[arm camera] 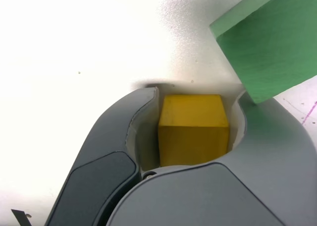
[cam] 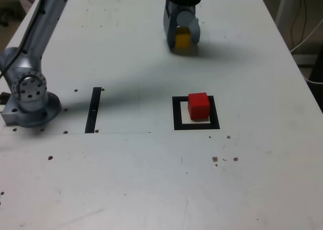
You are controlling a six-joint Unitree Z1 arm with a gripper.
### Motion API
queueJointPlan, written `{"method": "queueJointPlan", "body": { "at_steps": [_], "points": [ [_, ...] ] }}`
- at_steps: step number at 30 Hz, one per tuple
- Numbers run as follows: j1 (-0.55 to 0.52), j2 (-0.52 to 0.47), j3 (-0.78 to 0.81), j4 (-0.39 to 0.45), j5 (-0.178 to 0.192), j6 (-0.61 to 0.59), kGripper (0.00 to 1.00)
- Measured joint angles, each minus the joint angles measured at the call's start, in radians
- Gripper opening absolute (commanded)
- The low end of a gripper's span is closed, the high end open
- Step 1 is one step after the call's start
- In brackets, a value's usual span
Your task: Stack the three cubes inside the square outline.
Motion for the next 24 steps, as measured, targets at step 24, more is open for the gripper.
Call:
{"method": "queueJointPlan", "body": {
  "at_steps": [24],
  "points": [
    [-0.284, -0.260, 0.044, 0.206, 0.010, -0.144, 0.26]
  ]
}}
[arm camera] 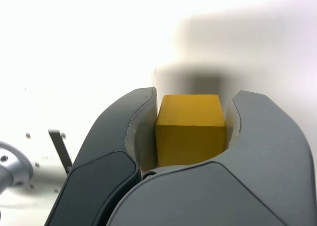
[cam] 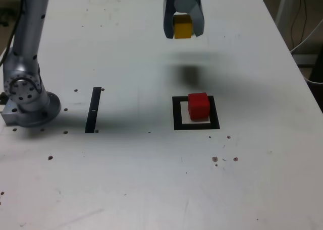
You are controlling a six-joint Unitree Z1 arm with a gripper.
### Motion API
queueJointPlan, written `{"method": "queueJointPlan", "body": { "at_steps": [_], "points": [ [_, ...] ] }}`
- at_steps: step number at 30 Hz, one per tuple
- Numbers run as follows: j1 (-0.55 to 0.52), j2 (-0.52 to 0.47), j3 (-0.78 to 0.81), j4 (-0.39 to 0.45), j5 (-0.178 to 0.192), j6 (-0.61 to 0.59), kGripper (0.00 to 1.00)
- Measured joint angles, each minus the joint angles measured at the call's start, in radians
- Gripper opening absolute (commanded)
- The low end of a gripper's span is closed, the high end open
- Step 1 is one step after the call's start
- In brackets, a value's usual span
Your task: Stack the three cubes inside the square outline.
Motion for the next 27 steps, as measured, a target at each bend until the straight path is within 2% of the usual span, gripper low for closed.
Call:
{"method": "queueJointPlan", "body": {
  "at_steps": [14, 21, 27],
  "points": [
    [-0.321, -0.049, 0.039, 0.061, -0.061, -0.302, 0.26],
    [-0.421, -0.044, 0.042, 0.054, -0.087, -0.400, 0.27],
    [-0.442, -0.002, 0.045, 0.029, -0.095, -0.444, 0.27]
  ]
}}
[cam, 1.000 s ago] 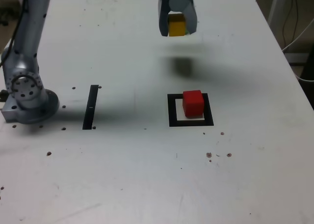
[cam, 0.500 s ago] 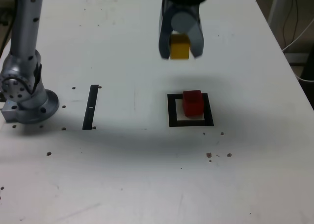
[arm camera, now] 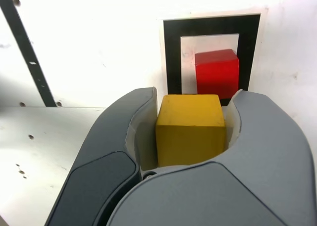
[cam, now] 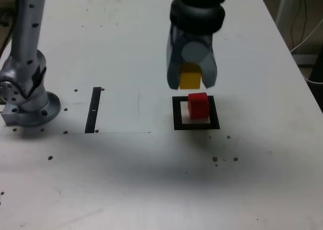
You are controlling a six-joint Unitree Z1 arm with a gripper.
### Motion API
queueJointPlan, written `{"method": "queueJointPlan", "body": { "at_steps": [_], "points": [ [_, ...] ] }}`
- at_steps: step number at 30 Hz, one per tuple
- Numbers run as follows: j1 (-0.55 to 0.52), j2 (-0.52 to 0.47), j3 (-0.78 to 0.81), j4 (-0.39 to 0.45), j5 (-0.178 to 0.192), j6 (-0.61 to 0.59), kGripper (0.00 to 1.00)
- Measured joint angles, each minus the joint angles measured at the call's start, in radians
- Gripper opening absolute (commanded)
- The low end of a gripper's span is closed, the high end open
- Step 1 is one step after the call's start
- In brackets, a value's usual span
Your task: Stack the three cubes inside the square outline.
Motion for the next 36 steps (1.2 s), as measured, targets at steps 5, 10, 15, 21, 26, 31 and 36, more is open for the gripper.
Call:
{"method": "queueJointPlan", "body": {
  "at_steps": [5, 10, 15, 21, 26, 31, 36],
  "points": [
    [-0.001, 0.028, 0.000, -0.025, 0.000, -0.008, 0.27],
    [-0.001, 0.062, 0.000, -0.059, 0.000, -0.009, 0.27],
    [0.017, 0.092, -0.001, -0.075, -0.004, -0.007, 0.27],
    [0.038, 0.105, -0.003, -0.078, -0.004, 0.006, 0.29],
    [0.046, 0.106, -0.003, -0.081, -0.008, 0.011, 0.33],
    [0.047, 0.106, 0.009, -0.103, -0.027, 0.020, 0.33],
    [0.047, 0.106, 0.024, -0.117, -0.036, 0.025, 0.34]
  ]
}}
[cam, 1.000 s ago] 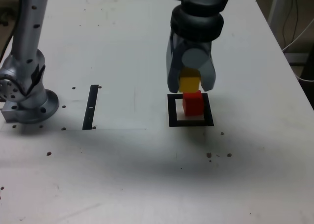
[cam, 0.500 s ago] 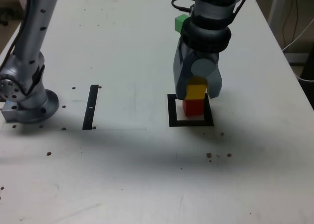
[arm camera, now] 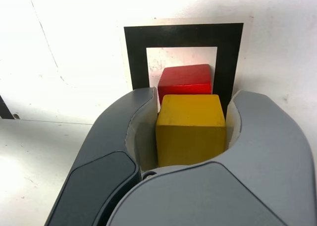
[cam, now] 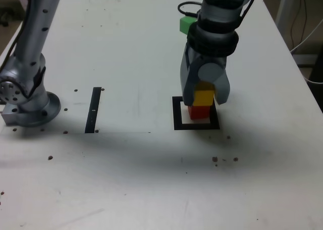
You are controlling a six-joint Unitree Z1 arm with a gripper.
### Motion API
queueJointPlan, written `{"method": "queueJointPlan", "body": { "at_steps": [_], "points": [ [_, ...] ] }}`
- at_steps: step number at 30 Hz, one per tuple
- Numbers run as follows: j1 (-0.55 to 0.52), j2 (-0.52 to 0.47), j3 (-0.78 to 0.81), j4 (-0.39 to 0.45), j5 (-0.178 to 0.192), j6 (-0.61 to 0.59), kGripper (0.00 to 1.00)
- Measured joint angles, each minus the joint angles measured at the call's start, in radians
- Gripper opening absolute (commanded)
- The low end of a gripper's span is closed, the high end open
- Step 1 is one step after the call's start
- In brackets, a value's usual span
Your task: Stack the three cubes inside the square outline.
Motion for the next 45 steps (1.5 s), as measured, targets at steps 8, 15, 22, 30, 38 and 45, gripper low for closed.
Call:
{"method": "queueJointPlan", "body": {
  "at_steps": [8, 15, 22, 30, 38, 45],
  "points": [
    [0.010, 0.000, 0.003, 0.009, 0.000, 0.011, 0.52],
    [0.017, 0.002, 0.003, 0.011, 0.000, 0.019, 0.63],
    [0.017, 0.003, 0.005, -0.014, 0.000, 0.048, 0.89],
    [0.017, 0.014, 0.014, -0.022, 0.001, 0.052, 0.97],
    [0.024, 0.015, 0.020, -0.016, 0.006, 0.042, 0.98],
    [0.025, 0.011, 0.026, 0.001, 0.009, 0.038, 0.99]
  ]
}}
